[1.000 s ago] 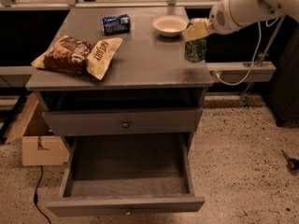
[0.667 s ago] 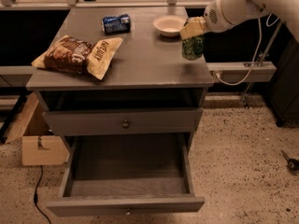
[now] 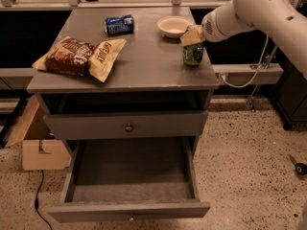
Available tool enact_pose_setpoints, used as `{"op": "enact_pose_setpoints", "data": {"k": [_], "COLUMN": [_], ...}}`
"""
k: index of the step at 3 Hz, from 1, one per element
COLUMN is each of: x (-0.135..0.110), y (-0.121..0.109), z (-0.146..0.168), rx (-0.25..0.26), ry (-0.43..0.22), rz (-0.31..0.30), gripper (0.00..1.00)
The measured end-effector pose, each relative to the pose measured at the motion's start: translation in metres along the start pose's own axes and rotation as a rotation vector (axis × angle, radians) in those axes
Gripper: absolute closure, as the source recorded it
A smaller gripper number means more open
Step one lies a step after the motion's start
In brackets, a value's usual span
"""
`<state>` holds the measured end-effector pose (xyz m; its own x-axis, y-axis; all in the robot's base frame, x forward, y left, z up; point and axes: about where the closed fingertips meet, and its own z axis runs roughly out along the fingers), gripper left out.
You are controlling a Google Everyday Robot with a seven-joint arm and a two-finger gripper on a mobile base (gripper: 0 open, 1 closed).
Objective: Pick green can from middle drawer and place on counter
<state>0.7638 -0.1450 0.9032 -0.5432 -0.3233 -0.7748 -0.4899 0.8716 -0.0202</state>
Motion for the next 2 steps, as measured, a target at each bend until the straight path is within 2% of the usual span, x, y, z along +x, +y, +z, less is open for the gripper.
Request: {"op": "enact_pose_setpoints", "data": {"k": [1, 2], "x": [0.0071, 0.0071], "y": [0.0002, 0.0003], "z": [0.0115, 0.0118], "rx": [-0.002, -0.002], "ry": [-0.002, -0.003], "rz": [0.010, 0.010], "gripper": [1.00, 0.81]}}
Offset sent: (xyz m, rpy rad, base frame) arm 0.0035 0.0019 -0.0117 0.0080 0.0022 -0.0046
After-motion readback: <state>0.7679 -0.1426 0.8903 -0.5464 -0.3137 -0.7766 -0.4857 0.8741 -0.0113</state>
